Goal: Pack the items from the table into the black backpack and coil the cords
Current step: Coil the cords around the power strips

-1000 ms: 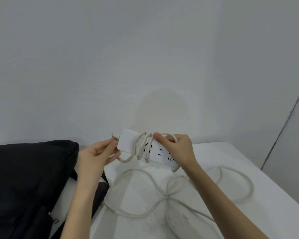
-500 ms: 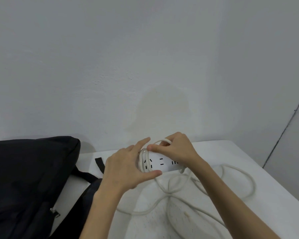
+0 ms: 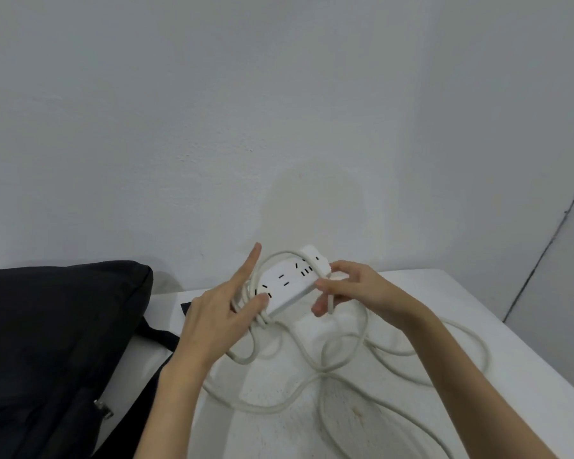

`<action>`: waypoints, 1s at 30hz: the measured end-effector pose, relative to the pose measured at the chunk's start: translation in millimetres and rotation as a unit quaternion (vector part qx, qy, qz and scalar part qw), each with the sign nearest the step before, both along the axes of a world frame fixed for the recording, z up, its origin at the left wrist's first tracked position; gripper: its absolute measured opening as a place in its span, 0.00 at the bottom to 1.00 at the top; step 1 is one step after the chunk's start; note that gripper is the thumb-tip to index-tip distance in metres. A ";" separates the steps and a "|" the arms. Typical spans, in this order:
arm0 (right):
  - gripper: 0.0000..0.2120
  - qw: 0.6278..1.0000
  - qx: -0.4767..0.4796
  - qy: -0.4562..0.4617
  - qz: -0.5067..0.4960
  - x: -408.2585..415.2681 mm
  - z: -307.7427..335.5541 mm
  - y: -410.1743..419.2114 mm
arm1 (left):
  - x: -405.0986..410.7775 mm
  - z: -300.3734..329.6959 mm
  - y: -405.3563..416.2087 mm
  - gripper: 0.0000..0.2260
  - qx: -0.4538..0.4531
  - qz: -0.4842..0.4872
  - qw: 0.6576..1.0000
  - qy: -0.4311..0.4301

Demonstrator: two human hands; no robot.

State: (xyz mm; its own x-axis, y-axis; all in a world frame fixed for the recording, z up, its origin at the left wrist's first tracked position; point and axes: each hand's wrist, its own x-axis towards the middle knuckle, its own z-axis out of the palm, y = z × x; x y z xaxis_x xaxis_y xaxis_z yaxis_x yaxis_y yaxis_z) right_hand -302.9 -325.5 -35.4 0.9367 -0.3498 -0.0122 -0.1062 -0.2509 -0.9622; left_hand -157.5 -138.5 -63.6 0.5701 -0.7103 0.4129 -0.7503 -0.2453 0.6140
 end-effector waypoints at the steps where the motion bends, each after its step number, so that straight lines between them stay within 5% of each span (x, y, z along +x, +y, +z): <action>1: 0.17 1.000 -0.013 -0.010 -0.002 -1.0 -0.7 0.4 | -0.5 -0.7 -0.6 0.29 -0.009 -0.007 1.000 0.009; 6: 0.16 0.984 0.033 -0.141 -0.100 8.9 1.4 -10.1 | -5.0 3.1 -0.1 0.28 -0.058 -0.033 0.995 0.070; 11: 0.08 0.971 0.021 -0.218 -0.094 13.8 19.5 -25.1 | 0.3 0.7 -1.9 0.28 -0.072 -0.064 0.985 0.144; 17: 0.02 0.959 0.003 -0.222 -0.174 33.4 4.8 -34.4 | -11.6 14.5 -6.5 0.20 -0.181 -0.188 0.921 0.289; 20: 0.05 0.962 0.018 -0.206 -0.177 38.4 -23.4 -21.6 | -7.9 13.1 -6.5 0.18 -0.230 -0.146 0.901 0.337; 23: 0.07 0.958 0.019 -0.206 -0.199 39.9 -38.6 -7.2 | -3.2 5.7 -6.6 0.26 -0.240 -0.110 0.893 0.365; 30: 0.06 0.938 -0.012 -0.269 -0.219 34.0 -11.7 19.2 | -4.9 -8.4 -20.6 0.23 -0.222 -0.059 0.873 0.431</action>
State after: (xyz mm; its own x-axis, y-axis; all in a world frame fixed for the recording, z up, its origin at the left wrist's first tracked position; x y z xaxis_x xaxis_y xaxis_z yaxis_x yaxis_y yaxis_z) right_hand -269.0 -306.3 -47.1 0.5720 -0.6965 0.4333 0.2952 -0.3180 -0.9009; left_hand -162.4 -159.1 -72.0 0.7391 -0.6636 0.1159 0.0336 0.2082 0.9775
